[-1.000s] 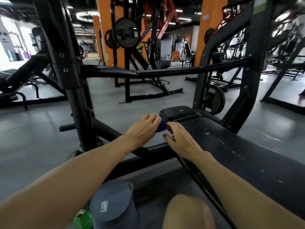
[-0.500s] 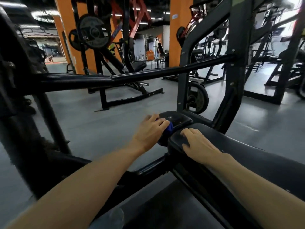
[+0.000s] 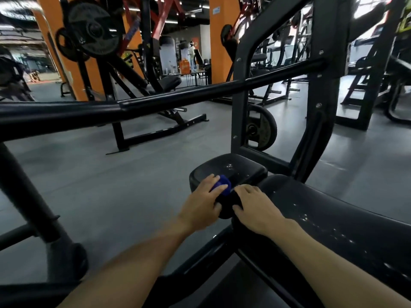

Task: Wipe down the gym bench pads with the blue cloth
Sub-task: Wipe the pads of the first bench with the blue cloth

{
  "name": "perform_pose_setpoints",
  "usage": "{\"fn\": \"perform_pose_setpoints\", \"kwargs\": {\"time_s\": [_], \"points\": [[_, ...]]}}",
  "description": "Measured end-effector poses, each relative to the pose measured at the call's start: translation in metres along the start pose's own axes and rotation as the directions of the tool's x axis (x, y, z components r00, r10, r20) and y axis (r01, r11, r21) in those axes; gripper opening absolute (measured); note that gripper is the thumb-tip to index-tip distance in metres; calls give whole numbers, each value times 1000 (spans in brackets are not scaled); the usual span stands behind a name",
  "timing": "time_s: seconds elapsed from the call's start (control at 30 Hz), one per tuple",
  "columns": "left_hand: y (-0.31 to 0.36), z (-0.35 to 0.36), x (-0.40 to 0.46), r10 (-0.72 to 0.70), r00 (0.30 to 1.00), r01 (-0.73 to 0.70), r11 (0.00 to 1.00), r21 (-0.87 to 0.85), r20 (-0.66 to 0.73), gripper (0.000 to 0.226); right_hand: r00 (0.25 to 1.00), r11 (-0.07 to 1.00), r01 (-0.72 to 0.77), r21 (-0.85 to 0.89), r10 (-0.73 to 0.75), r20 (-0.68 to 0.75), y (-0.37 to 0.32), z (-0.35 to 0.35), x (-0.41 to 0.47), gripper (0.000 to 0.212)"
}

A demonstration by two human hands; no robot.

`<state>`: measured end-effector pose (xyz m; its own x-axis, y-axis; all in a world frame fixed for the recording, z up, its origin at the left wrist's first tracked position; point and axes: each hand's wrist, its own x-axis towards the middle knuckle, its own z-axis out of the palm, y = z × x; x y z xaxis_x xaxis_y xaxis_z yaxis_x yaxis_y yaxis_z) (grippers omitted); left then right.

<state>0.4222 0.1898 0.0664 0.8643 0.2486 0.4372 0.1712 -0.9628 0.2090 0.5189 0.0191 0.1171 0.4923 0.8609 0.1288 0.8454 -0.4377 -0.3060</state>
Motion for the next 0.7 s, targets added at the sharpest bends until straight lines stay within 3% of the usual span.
{"fn": "perform_pose_setpoints", "kwargs": {"time_s": [0.17, 0.27, 0.5, 0.6, 0.7], "points": [[4, 14, -2, 63, 986, -71, 996, -48, -153, 41, 1000, 1000, -14, -14, 14, -13, 8, 13, 6, 53], [-12, 14, 9, 47, 992, -53, 998, -45, -117, 38, 999, 999, -23, -36, 22, -29, 8, 15, 14, 52], [-77, 3, 46, -249, 963, 230, 959, -162, -102, 33, 994, 996, -66, -59, 61, -86, 9, 26, 15, 54], [-58, 7, 51, -249, 967, 237, 957, -165, -51, 47, 989, 990, -119, -78, 111, -99, 8, 27, 14, 58], [-22, 10, 34, -153, 988, 147, 976, -163, -25, 48, 990, 982, -133, -134, 124, -73, 7, 27, 13, 65]]}}
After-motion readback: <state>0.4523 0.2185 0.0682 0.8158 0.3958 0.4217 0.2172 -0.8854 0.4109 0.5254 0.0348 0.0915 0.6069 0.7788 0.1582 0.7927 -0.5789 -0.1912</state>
